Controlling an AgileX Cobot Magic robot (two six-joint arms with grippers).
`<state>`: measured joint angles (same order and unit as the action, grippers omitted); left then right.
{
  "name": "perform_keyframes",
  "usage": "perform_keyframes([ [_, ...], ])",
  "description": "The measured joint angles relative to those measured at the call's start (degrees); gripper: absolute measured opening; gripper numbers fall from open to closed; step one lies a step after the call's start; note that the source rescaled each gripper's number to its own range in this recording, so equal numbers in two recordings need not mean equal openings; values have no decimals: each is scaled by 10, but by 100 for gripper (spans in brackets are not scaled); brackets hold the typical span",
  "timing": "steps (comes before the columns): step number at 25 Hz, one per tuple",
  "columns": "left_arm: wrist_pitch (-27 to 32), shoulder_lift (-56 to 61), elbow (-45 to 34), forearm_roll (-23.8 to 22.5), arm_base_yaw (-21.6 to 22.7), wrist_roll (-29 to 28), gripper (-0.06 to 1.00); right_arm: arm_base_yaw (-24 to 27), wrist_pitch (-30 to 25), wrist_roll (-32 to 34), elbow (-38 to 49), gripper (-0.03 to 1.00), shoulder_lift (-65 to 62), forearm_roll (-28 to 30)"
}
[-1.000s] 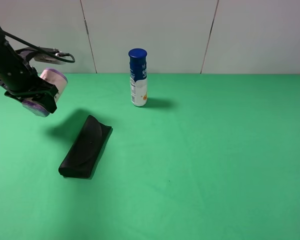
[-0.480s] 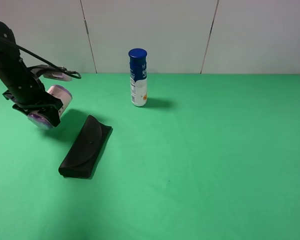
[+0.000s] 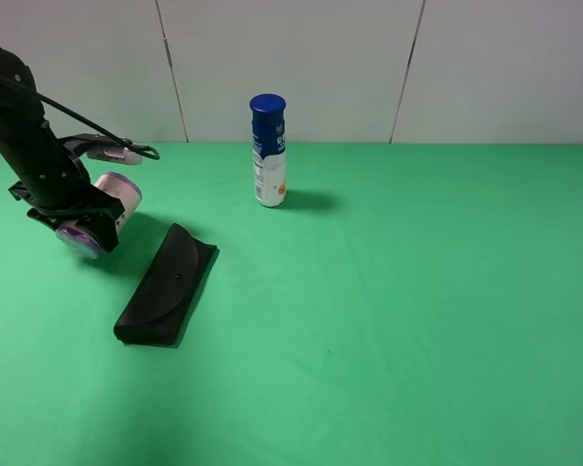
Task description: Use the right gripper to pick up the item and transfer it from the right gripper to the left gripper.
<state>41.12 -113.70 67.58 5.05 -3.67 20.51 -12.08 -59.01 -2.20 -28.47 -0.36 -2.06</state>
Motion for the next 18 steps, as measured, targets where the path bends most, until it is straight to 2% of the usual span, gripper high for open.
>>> perform_keyframes([
  [6,1,0,0,-14,0,0,2,0,0,0,0,100,0,0],
  [7,1,0,0,-14,0,0,19,0,0,0,0,100,0,0],
  [8,-2,0,0,-14,0,0,47,0,0,0,0,100,0,0],
  [9,-5,0,0,-14,0,0,64,0,0,0,0,100,0,0],
  [10,-6,0,0,-14,0,0,78,0,0,0,0,100,0,0],
  [11,-6,0,0,-14,0,0,86,0,0,0,0,100,0,0],
  [14,-7,0,0,-14,0,0,96,0,0,0,0,100,0,0],
  [18,-7,0,0,-14,0,0,99,0,0,0,0,100,0,0],
])
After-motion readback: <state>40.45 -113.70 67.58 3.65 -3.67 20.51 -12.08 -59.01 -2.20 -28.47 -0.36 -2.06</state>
